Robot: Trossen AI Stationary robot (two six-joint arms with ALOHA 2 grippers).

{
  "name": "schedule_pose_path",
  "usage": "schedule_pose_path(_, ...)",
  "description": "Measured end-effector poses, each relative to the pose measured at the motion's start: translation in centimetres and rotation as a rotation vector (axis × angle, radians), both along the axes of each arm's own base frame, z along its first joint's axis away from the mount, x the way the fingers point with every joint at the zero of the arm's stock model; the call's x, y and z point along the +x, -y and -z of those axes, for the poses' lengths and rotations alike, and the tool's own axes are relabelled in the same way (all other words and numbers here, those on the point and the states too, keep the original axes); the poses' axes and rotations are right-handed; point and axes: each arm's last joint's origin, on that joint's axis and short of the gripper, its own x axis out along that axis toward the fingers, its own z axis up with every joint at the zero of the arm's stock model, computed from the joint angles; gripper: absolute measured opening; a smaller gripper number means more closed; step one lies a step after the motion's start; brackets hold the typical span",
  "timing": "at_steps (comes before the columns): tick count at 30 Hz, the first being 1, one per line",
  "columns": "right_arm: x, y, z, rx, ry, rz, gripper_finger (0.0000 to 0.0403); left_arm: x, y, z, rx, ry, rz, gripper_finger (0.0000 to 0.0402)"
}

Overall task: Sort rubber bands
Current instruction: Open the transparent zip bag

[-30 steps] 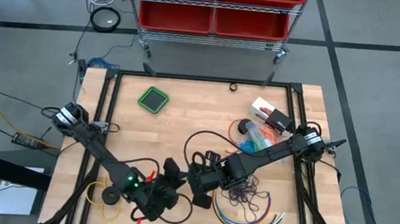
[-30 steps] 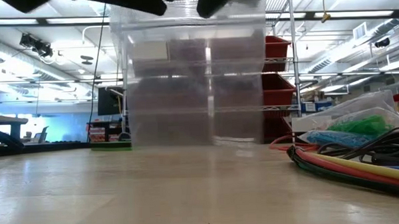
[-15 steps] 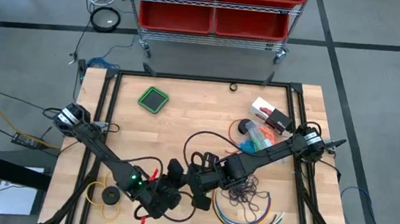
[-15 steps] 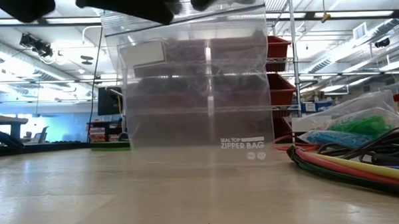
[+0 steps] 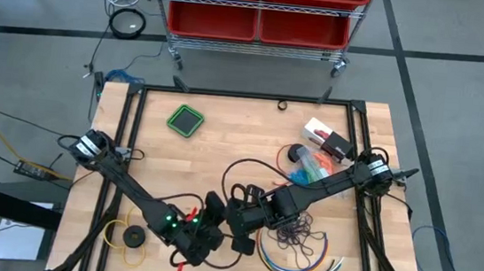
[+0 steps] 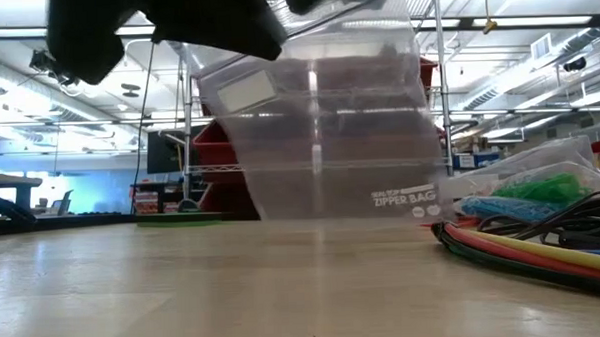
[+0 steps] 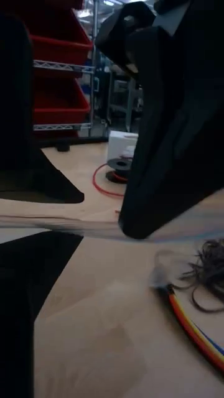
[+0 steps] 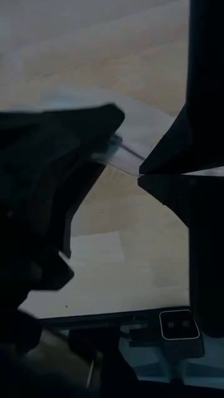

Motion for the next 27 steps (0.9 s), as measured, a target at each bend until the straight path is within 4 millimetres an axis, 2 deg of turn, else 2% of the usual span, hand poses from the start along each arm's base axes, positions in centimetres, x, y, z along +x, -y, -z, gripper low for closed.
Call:
schedule_pose_path(16,0.05,-0.03,-0.03,0.005,0.006,-0.001,0.0000,0.08,-0.02,-0.01,-0.008,-0.002,0.007,0.0040)
schedule_pose_path(21,0.08,0.05,-0.05,-0.014,0.016,0.021,0.0000,0.06,-0.03,0.01,-0.007,-0.004,0.007,0.0007)
schedule_pose_path(27,0.08,0.08,-0.05,-0.024,0.019,0.027,0.0006,0.06,-0.03,0.01,-0.008,-0.004,0.006,0.0004)
